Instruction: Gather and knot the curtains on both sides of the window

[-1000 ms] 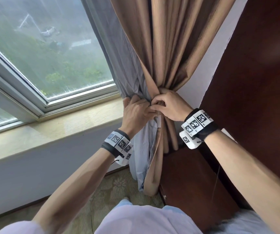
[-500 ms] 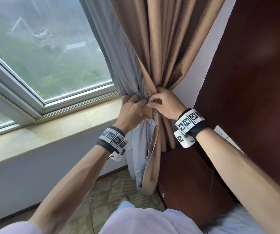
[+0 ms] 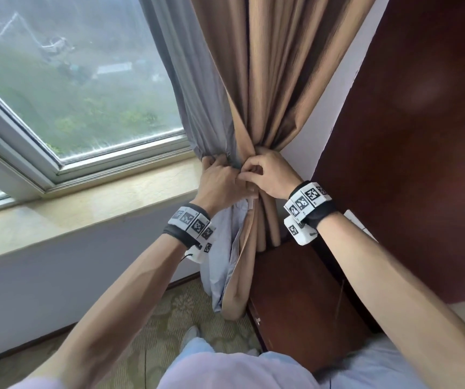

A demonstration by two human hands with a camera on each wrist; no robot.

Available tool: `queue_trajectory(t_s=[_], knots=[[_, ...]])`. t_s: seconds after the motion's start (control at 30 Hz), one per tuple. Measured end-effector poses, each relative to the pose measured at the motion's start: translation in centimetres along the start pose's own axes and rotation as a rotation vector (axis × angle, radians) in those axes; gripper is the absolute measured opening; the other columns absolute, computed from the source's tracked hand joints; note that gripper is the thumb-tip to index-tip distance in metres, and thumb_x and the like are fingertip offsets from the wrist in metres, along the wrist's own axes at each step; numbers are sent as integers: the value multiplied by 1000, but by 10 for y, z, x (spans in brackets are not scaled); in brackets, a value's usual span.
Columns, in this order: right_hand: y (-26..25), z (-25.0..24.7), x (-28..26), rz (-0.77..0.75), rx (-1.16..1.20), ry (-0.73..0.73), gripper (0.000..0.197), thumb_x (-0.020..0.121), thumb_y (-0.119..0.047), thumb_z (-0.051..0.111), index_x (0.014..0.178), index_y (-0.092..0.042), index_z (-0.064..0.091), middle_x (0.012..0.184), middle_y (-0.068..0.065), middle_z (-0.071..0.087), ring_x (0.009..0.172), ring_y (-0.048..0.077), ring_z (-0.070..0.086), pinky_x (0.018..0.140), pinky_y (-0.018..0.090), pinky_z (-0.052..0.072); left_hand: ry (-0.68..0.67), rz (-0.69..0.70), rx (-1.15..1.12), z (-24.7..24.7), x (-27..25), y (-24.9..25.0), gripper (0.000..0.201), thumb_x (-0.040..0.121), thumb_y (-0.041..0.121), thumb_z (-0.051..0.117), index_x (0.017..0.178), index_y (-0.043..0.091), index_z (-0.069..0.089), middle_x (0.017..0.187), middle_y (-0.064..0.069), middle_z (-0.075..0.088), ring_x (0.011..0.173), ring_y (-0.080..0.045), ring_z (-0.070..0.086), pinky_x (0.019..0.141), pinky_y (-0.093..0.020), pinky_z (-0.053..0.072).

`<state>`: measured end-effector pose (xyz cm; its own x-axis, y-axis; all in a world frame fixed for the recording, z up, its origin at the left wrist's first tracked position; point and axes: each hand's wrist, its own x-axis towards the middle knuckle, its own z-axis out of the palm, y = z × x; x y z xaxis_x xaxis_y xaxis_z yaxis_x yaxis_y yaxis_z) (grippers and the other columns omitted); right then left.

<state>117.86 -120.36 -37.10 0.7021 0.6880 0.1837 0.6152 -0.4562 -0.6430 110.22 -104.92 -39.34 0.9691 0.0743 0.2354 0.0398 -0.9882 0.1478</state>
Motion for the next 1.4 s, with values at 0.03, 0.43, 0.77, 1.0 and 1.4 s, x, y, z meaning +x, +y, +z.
queue_trajectory(t_s=[0.03,0.43,0.77,1.0,1.4], knots=[[4,-1,-1,-8,1,12,16,87,-23,86,88,-8,81,100,10,69,89,24,67,83,35,52,-41,38,7,-4,-1,-6,52,70,71,77,95,25,78,83,1,72,110,-25,54,96,-41,24],[15,-2,-4,-39,19,52,16,86,-21,87,86,-7,79,94,-3,61,83,12,58,74,6,36,15,78,-19,9,-8,-1,31,80,50,76,92,22,76,76,-1,68,93,-22,60,91,-36,24],[19,4,-5,-33,16,127,17,88,-22,84,89,-7,78,95,6,61,80,21,62,79,36,52,41,-29,-49,8,-5,14,18,76,39,76,83,23,73,78,0,69,96,-21,59,94,-33,23],[26,6,-21,-62,-136,216,18,87,-34,83,100,-23,79,96,-3,58,74,14,56,72,39,55,31,-8,-19,9,-5,12,17,76,37,77,81,22,72,72,0,69,88,-24,60,89,-37,26],[12,33,-43,29,-111,610,45,75,-37,92,111,-18,74,108,-1,66,98,21,64,87,43,53,66,59,-95,-11,-10,-2,18,86,38,70,82,21,77,79,-2,75,82,-27,65,84,-36,31]])
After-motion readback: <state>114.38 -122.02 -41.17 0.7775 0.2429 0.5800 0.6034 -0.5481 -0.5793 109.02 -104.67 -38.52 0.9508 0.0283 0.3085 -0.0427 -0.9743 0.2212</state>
